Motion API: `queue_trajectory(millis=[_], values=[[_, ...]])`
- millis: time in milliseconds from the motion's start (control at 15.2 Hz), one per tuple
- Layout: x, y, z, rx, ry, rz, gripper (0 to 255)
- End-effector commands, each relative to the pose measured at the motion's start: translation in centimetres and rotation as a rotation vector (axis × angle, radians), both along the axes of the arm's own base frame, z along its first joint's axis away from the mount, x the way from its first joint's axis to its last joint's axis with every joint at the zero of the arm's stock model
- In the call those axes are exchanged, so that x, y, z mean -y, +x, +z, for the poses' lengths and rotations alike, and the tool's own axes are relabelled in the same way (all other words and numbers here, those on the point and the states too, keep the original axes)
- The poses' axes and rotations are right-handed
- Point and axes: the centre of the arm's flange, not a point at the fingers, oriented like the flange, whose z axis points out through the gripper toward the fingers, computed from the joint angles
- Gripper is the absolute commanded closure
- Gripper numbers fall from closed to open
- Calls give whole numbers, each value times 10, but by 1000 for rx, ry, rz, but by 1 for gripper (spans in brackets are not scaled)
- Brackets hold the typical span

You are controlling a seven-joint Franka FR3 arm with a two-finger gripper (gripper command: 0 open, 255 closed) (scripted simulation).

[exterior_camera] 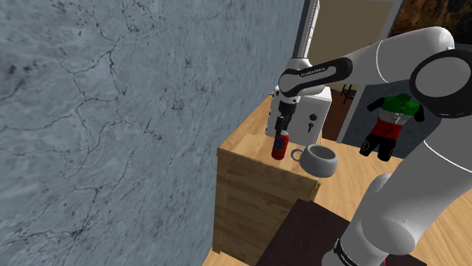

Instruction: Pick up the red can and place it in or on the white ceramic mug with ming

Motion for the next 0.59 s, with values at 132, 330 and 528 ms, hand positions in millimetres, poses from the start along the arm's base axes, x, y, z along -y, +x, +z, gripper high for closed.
queue_trajectory(millis=[132, 330, 528], values=[[-1, -1, -19, 1, 0, 0, 0], [-1, -1, -19, 1, 0, 0, 0], [-1, -1, -19, 1, 0, 0, 0]])
